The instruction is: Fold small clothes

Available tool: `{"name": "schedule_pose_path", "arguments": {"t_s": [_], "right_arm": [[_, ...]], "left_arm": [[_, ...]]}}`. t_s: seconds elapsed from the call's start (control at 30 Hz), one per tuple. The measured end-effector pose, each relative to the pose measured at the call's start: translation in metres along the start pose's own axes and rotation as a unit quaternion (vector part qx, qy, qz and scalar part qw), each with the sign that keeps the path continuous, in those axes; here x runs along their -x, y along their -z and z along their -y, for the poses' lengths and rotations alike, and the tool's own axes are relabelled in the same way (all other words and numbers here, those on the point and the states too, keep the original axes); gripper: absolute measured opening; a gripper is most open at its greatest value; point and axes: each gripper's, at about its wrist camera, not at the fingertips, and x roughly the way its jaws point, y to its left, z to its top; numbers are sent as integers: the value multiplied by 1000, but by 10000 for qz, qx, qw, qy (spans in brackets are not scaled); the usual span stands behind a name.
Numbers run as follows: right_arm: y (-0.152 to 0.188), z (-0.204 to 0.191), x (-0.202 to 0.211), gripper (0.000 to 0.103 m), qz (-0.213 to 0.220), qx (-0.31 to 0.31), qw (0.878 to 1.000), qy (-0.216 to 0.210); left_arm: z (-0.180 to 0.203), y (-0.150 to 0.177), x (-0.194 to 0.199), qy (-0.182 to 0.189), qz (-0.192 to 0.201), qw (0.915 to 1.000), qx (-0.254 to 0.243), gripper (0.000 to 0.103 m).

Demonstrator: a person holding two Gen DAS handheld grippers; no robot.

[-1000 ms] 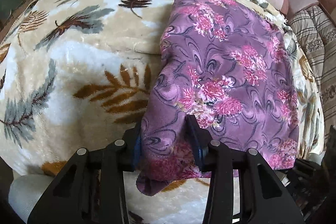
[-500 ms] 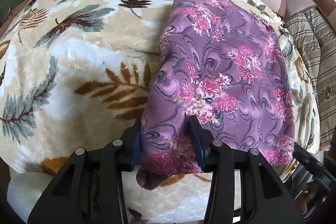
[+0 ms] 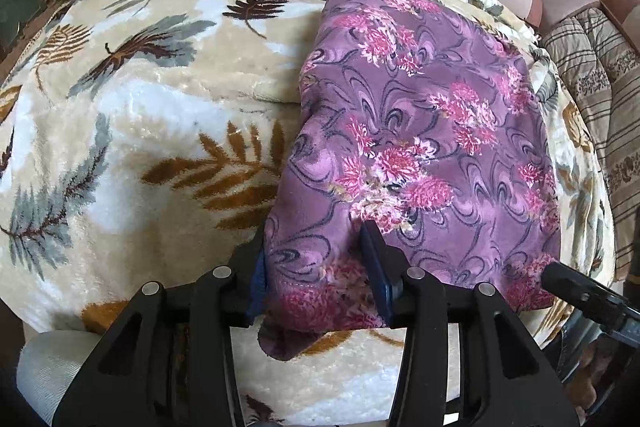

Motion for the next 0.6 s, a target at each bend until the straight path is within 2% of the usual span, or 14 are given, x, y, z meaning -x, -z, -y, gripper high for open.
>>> {"name": "schedule_pose_path", "arguments": {"t_s": [0.03,0.1,0.27,0.47,0.6], "right_arm": [[0,0,-5,64,-57,-7,10000,-11],[3,-1,-12,50,-174,47,9998,97],[12,4,-17,34,-200,138,9993,280],[15,9,-14,21,-163,115,9993,305],[17,4,-15,19,-143,262,9987,403]], "left_arm": [[0,0,-1,-18,-8,10000,-1,44],[0,0,-1,-18,-8,10000,3,45],[-1,0,-2,-69,-20,10000,0,48],[0,1,-2,-94,-7,9999,-43,48],[0,1,-1,-89,-12,10000,-22,48]]}}
